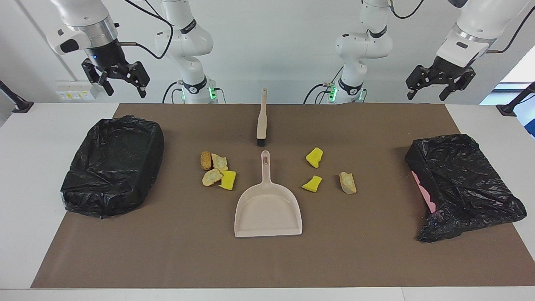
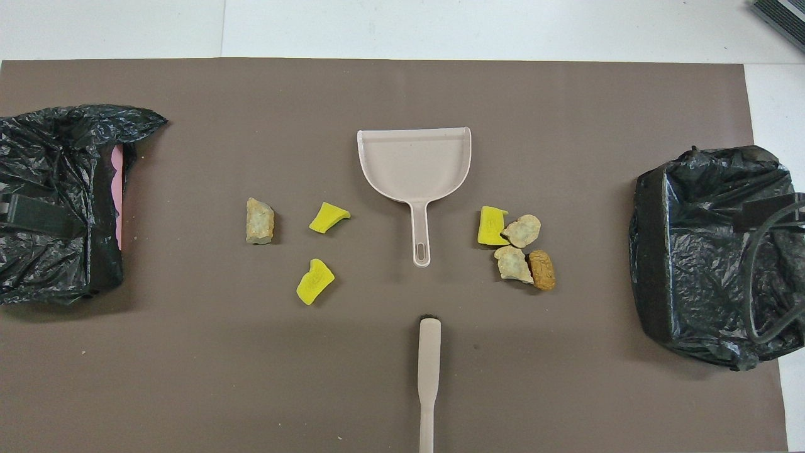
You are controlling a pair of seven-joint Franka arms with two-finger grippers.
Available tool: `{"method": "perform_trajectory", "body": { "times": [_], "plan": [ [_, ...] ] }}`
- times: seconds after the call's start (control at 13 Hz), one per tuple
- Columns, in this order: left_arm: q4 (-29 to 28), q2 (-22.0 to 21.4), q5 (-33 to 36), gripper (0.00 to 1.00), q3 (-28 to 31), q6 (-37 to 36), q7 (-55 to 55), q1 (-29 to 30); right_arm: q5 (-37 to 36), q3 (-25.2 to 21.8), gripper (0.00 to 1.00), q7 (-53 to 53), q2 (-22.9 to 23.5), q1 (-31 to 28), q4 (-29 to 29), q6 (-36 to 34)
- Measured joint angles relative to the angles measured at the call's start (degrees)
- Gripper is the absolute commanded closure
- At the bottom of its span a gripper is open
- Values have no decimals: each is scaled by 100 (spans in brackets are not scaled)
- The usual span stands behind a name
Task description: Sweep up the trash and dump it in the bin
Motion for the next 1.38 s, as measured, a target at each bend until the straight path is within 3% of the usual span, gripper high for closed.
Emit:
{"method": "perform_trajectory", "body": {
  "times": [1.38],
  "plan": [
    [-201, -138, -31, 0, -156, -14, -13, -384, 0, 0, 0, 0, 0, 0, 0, 0]
  ]
}}
